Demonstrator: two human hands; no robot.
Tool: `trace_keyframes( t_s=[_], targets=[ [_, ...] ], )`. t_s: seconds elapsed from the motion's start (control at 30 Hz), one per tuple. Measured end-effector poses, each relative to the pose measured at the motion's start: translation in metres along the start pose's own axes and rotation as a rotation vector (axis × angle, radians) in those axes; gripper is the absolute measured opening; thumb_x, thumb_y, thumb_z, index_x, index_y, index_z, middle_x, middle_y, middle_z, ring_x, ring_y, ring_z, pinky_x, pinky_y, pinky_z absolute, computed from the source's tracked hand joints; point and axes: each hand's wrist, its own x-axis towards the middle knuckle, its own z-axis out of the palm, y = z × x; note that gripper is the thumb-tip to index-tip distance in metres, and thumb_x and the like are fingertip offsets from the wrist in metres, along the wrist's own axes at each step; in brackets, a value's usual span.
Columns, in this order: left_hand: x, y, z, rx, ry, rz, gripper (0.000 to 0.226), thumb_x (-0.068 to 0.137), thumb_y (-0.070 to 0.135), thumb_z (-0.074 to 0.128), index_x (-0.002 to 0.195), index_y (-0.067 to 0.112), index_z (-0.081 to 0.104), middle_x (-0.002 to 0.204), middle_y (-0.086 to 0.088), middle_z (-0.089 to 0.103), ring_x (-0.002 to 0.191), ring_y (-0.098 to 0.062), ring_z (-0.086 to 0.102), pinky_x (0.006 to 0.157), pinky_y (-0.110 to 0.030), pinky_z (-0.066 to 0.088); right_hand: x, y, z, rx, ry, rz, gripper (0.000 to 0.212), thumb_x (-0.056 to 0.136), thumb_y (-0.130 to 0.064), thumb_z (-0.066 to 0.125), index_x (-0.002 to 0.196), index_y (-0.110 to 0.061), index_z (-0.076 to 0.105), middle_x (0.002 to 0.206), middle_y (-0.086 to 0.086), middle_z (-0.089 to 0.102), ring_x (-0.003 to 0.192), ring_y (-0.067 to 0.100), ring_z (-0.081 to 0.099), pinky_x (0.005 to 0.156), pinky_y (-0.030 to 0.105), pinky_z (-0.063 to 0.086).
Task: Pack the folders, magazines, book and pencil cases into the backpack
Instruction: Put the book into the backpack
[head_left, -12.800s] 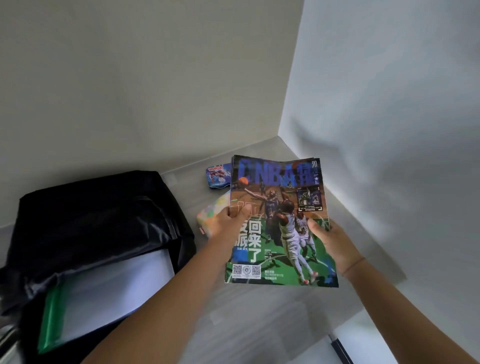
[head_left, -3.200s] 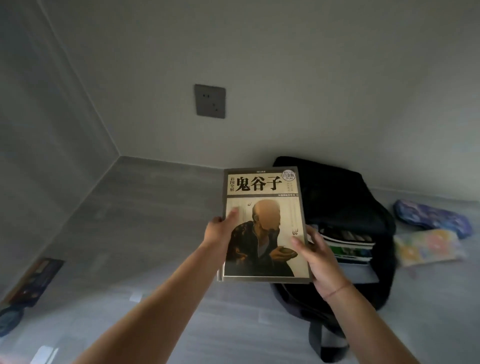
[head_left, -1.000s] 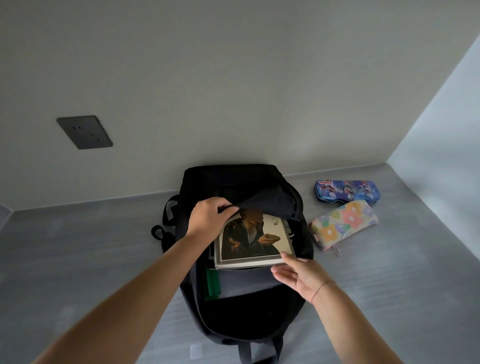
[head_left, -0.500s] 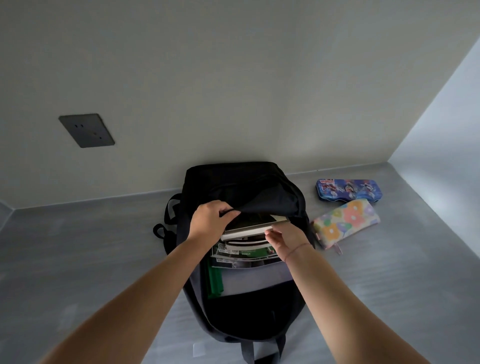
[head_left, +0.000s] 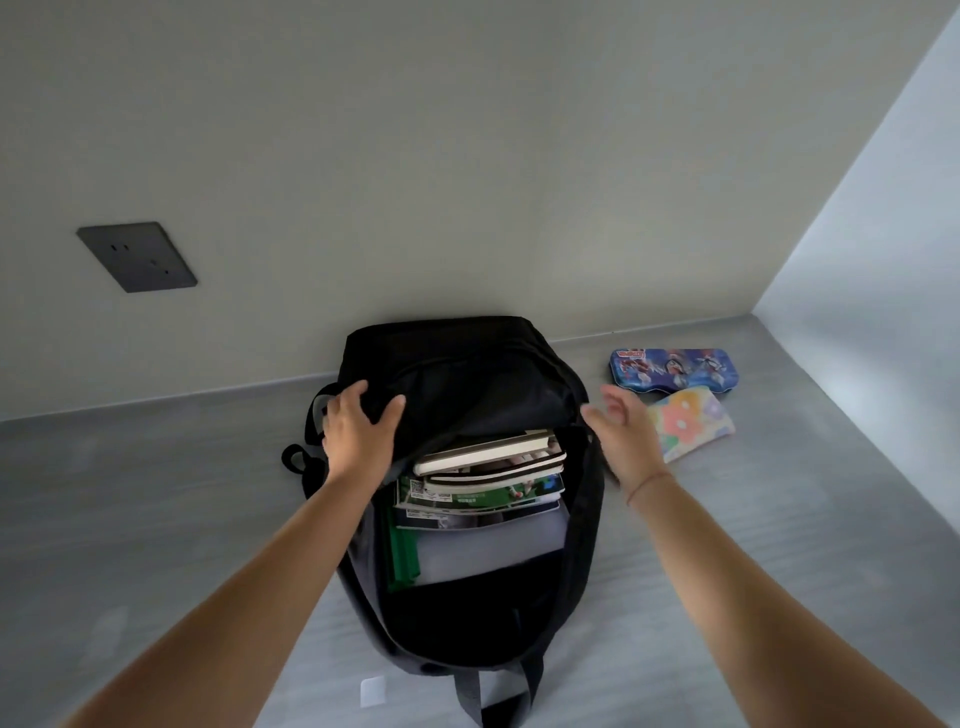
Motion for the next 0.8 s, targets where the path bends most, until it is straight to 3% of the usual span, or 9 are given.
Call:
trace_keyframes(
  t_s=[0.07,0.13,0.23,0.33,0.43,0.5,0.6,0.73,0.8],
  targets=[
    [0.003,-0.002,-0.003,-0.141,-0.037,-0.128,0.055,0.088,0.042,0.057,0.135,0.016,0.044,0.137,-0.006,0.049,0.124,-0.025,0.047,0.096,-0.037,0.04,0.01,-0.007,0.006,0.037,-0.114,-0.019,0.057,0.09,-0.027,0.058,0.141,-0.011,0.038,0.143,0.003,0.044,0.133,0.016,0.039,0.112,0.034,0.032],
    [0.005,-0.003,-0.007,-0.246,-0.037,-0.167,0.046,0.089,0.038,0.059,0.127,0.014,0.054,0.124,-0.006,0.06,0.115,-0.025,0.056,0.088,-0.032,0.044,0.019,-0.012,0.011,0.086,-0.199,-0.016,0.062,0.091,-0.028,0.059,0.144,-0.01,0.033,0.149,0.003,0.039,0.137,0.016,0.037,0.114,0.033,0.03],
    [0.0,-0.003,-0.014,-0.331,-0.033,-0.132,0.03,0.088,0.033,0.061,0.111,0.015,0.066,0.104,-0.004,0.068,0.101,-0.024,0.063,0.084,-0.032,0.049,0.021,-0.012,0.01,0.011,-0.175,-0.083,0.056,0.087,-0.03,0.064,0.136,-0.01,0.047,0.135,0.003,0.055,0.123,0.015,0.052,0.104,0.029,0.04],
    [-0.01,-0.005,-0.023,-0.413,-0.081,-0.084,0.014,0.088,0.036,0.062,0.085,0.024,0.069,0.088,0.004,0.068,0.091,-0.018,0.065,0.076,-0.025,0.049,0.015,-0.006,0.001,0.06,-0.147,-0.129,0.045,0.083,-0.043,0.065,0.107,-0.006,0.064,0.108,0.006,0.068,0.099,0.018,0.063,0.087,0.028,0.05],
    [-0.023,-0.009,-0.032,-0.482,-0.173,-0.113,0.044,0.085,0.059,0.051,0.077,0.019,0.067,0.084,0.002,0.068,0.083,-0.016,0.063,0.083,-0.031,0.05,0.006,-0.004,-0.012,0.104,-0.117,-0.086,0.077,0.079,-0.073,0.043,0.082,0.002,0.064,0.085,0.014,0.07,0.082,0.024,0.063,0.084,0.033,0.048],
    [-0.03,-0.014,-0.039,-0.537,-0.275,-0.153,0.068,0.087,0.067,0.033,0.081,0.012,0.072,0.075,-0.002,0.07,0.073,-0.016,0.064,0.077,-0.032,0.052,-0.004,-0.003,-0.02,0.221,-0.217,-0.025,0.072,0.084,-0.068,0.031,0.072,-0.012,0.073,0.076,0.001,0.075,0.079,0.015,0.067,0.082,0.031,0.047],
    [-0.038,-0.021,-0.042,-0.508,-0.365,-0.102,0.063,0.093,0.056,0.031,0.087,0.009,0.073,0.07,-0.006,0.069,0.063,-0.017,0.063,0.066,-0.026,0.048,-0.014,0.003,-0.027,0.137,-0.422,-0.07,0.078,0.082,-0.064,0.022,0.082,-0.006,0.074,0.085,0.011,0.076,0.081,0.019,0.07,0.082,0.028,0.052],
    [-0.035,-0.028,-0.034,-0.297,-0.218,0.003,0.028,0.091,0.047,0.05,0.096,0.026,0.067,0.092,0.011,0.067,0.09,-0.008,0.061,0.077,-0.019,0.046,-0.021,0.009,-0.014,-0.043,-0.376,-0.164,0.039,0.097,-0.041,0.037,0.099,-0.021,0.07,0.105,-0.003,0.07,0.103,0.011,0.064,0.097,0.029,0.047],
    [-0.034,-0.031,-0.029,-0.185,-0.188,0.036,0.025,0.09,0.042,0.056,0.107,0.027,0.064,0.1,0.015,0.063,0.094,-0.001,0.057,0.074,-0.013,0.041,-0.026,0.01,0.0,-0.131,-0.368,-0.23,0.021,0.094,-0.031,0.051,0.1,-0.026,0.07,0.105,-0.011,0.069,0.104,0.004,0.062,0.096,0.025,0.046]
  ],
)
